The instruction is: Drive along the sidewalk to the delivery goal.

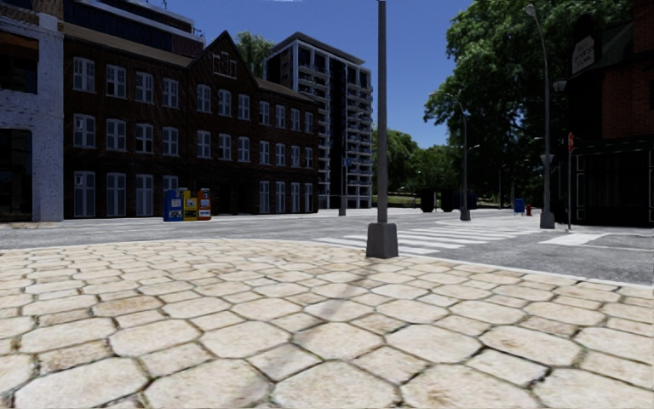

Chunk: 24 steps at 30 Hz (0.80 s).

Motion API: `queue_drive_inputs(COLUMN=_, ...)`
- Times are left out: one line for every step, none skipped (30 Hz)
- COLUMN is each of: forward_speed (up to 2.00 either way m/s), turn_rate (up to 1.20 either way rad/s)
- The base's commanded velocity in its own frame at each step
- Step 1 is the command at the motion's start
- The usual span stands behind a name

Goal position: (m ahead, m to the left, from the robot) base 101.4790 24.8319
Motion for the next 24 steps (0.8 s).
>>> queue_drive_inputs(forward_speed=2.00, turn_rate=0.36)
queue_drive_inputs(forward_speed=2.00, turn_rate=0.28)
queue_drive_inputs(forward_speed=2.00, turn_rate=0.25)
queue_drive_inputs(forward_speed=2.00, turn_rate=0.24)
queue_drive_inputs(forward_speed=2.00, turn_rate=0.24)
queue_drive_inputs(forward_speed=2.00, turn_rate=0.24)
queue_drive_inputs(forward_speed=2.00, turn_rate=0.24)
queue_drive_inputs(forward_speed=2.00, turn_rate=0.24)
queue_drive_inputs(forward_speed=2.00, turn_rate=0.24)
queue_drive_inputs(forward_speed=2.00, turn_rate=0.24)
queue_drive_inputs(forward_speed=2.00, turn_rate=0.24)
queue_drive_inputs(forward_speed=2.00, turn_rate=0.24)
queue_drive_inputs(forward_speed=2.00, turn_rate=0.24)
queue_drive_inputs(forward_speed=2.00, turn_rate=0.24)
queue_drive_inputs(forward_speed=2.00, turn_rate=0.24)
queue_drive_inputs(forward_speed=2.00, turn_rate=0.24)
queue_drive_inputs(forward_speed=2.00, turn_rate=0.26)
queue_drive_inputs(forward_speed=2.00, turn_rate=0.71)
queue_drive_inputs(forward_speed=2.00, turn_rate=1.20)
queue_drive_inputs(forward_speed=2.00, turn_rate=1.20)
queue_drive_inputs(forward_speed=2.00, turn_rate=1.20)
queue_drive_inputs(forward_speed=2.00, turn_rate=1.20)
queue_drive_inputs(forward_speed=2.00, turn_rate=1.12)
queue_drive_inputs(forward_speed=2.00, turn_rate=0.66)
